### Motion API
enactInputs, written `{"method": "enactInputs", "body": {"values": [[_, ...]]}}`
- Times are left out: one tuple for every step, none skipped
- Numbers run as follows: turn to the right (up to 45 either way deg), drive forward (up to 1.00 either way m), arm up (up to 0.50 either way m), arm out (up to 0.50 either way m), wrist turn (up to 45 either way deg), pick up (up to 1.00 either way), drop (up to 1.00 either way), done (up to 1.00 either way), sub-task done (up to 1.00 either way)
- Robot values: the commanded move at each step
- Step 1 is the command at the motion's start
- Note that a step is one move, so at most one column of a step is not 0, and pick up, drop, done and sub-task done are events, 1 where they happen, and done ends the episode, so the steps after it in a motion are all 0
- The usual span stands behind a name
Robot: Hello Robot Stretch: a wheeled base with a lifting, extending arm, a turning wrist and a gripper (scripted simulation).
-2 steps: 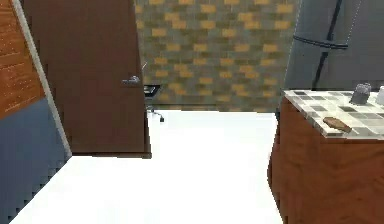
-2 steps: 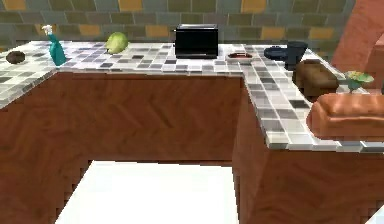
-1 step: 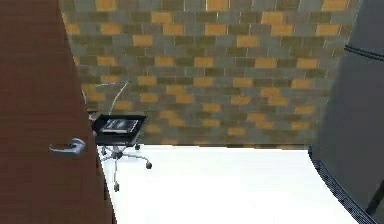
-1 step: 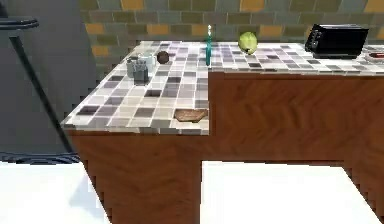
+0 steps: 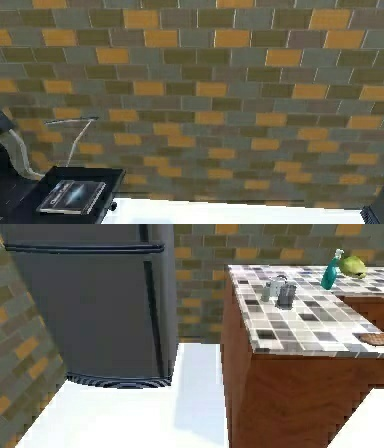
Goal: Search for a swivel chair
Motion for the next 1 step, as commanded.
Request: {"method": "enactInputs", "body": {"values": [[-42.0, 0.0, 0.0, 0.0, 0.0, 0.0, 0.0, 0.0, 0.0]]}}
